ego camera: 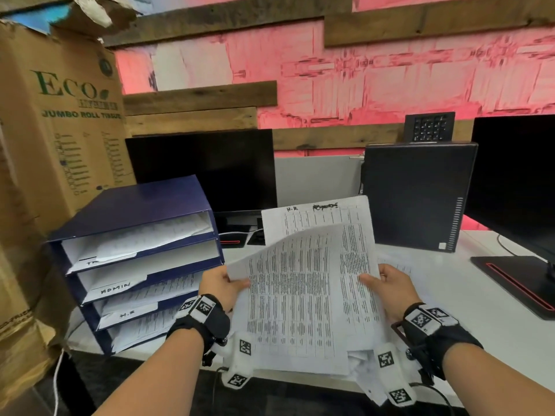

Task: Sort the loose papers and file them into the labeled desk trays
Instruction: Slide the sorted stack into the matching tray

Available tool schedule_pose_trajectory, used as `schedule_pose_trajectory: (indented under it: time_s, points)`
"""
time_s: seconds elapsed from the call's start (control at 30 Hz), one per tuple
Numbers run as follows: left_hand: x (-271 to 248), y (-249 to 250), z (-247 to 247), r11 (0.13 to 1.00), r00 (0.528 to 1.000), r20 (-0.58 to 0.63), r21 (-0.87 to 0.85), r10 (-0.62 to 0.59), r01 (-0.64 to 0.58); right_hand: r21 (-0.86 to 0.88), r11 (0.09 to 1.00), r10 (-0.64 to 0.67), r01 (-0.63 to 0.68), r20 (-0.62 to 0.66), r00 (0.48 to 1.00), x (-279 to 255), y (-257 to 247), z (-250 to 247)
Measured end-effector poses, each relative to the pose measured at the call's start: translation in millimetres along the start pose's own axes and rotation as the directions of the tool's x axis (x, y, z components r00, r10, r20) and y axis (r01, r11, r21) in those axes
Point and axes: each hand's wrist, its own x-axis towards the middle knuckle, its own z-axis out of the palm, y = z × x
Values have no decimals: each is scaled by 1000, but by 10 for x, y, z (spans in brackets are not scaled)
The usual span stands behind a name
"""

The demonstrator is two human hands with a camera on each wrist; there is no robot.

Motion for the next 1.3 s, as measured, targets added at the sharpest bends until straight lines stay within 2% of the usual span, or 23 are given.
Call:
schedule_pose_trajectory:
  time_s: [0.17,0.3,0.47,0.77,0.87,1.0,1.07,1.17,1.23,1.3]
  points:
    - [23,-56,-109,996,999,13,-79,-38,39,-7,1000,-17,17,49,999,-53,-85,133]
    - [61,-149,-154,992,993,87,-95,-75,83,-49,999,-18,23,98,995,-77,-98,211]
    - [68,-249,-303,985,995,21,146,-96,92,-148,989,44,-5,261,964,-180,-145,402]
    - [-45,-488,-801,903,968,-120,351,-218,247,-157,986,102,-54,318,942,-242,-20,726]
    - [-98,-600,-971,875,947,-162,364,-277,318,-258,966,140,-29,423,895,-286,-1,845]
    - [-158,-748,-1162,868,927,-216,337,-306,365,-461,877,205,135,613,763,-442,-28,1000]
    - [-187,-813,-1266,878,922,-245,306,-300,367,-463,869,187,172,630,754,-495,-19,1097]
    - [-225,-872,-1446,867,906,-287,304,-313,396,-428,892,178,147,630,756,-559,-12,1266]
    - [-233,-928,-1563,835,905,-275,366,-325,411,-432,890,190,143,639,745,-586,2,1374]
    - [-248,-1003,-1660,767,906,-247,481,-345,424,-450,879,199,156,646,737,-598,22,1460]
